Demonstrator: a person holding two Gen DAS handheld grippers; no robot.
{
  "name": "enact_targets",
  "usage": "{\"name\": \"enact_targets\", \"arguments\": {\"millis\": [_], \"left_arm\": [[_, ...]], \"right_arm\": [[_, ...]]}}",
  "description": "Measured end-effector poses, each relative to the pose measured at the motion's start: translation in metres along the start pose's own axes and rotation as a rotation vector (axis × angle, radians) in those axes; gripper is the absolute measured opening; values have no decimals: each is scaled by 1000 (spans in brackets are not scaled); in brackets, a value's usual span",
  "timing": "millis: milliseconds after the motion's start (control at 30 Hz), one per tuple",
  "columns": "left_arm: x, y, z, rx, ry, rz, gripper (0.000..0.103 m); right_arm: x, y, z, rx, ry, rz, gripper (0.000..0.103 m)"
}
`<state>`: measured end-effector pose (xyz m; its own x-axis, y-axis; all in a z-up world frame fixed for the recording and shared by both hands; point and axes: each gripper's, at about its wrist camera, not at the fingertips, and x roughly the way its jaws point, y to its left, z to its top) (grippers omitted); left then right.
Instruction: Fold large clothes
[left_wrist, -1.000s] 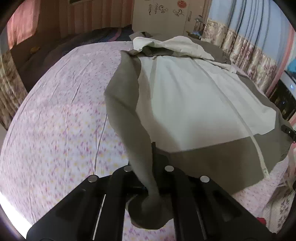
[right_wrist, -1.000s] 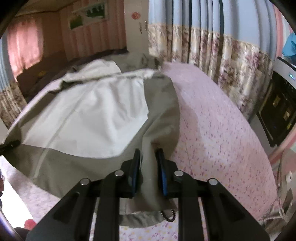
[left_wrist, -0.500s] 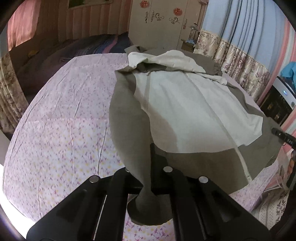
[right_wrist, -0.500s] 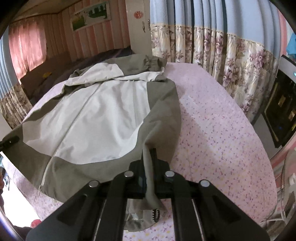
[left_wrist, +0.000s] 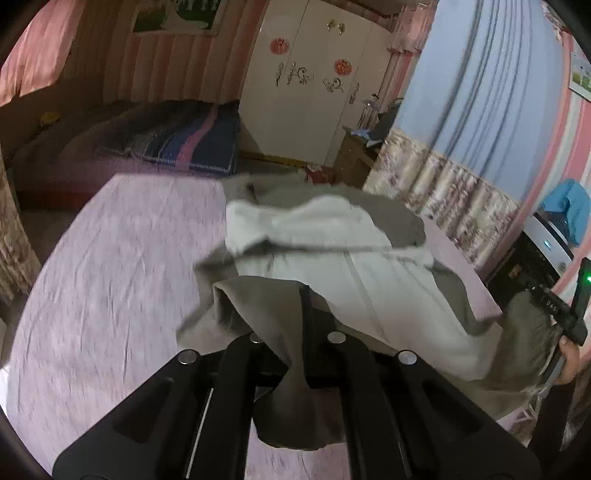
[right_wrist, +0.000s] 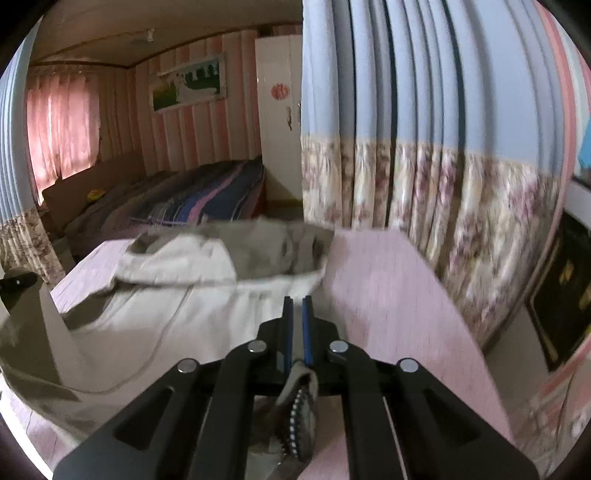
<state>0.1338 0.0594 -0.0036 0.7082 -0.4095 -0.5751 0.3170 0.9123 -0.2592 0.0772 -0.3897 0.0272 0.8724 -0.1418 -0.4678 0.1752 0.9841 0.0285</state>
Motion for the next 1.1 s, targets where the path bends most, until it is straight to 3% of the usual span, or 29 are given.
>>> {"name": "enact_targets", "arguments": {"millis": [267,433,567,633,667,733,767,800,833,900,1000,1067,1100], "left_arm": [[68,6,101,-11,-18,26,2],[129,7,158,30,-2,89,2],[193,13,189,56,42,166,4],[231,22,193,39,110,196,5],[250,29,191,11,137,205,7],[272,37,186,-11,184,193,10],[281,41,182,-20,200,184,15],[288,44,178,-35,211,166,26],[292,46,177,-44,215,151,32],[296,46,172,-46,220,125,60],[293,40,178,-44,230,87,83],[276,31,183,-18,164,96,99],[268,28,186,5,133,125,100]], "right_arm": [[102,-14,105,-63,-15,-60,4],[188,-11,168,-139,39,-148,4],[267,-7,182,-194,118,-242,5],[305,-8,174,-175,172,-253,9],[316,-8,169,-168,193,-257,16],[327,-11,156,-147,195,-226,60],[327,-13,154,-133,175,-207,82],[323,-15,151,-118,146,-195,86],[316,-18,148,-99,120,-189,86],[297,-21,144,-60,85,-176,86],[270,-24,136,-7,27,-128,91],[263,-21,131,3,31,-88,91],[265,-18,132,-4,50,-71,91]]}}
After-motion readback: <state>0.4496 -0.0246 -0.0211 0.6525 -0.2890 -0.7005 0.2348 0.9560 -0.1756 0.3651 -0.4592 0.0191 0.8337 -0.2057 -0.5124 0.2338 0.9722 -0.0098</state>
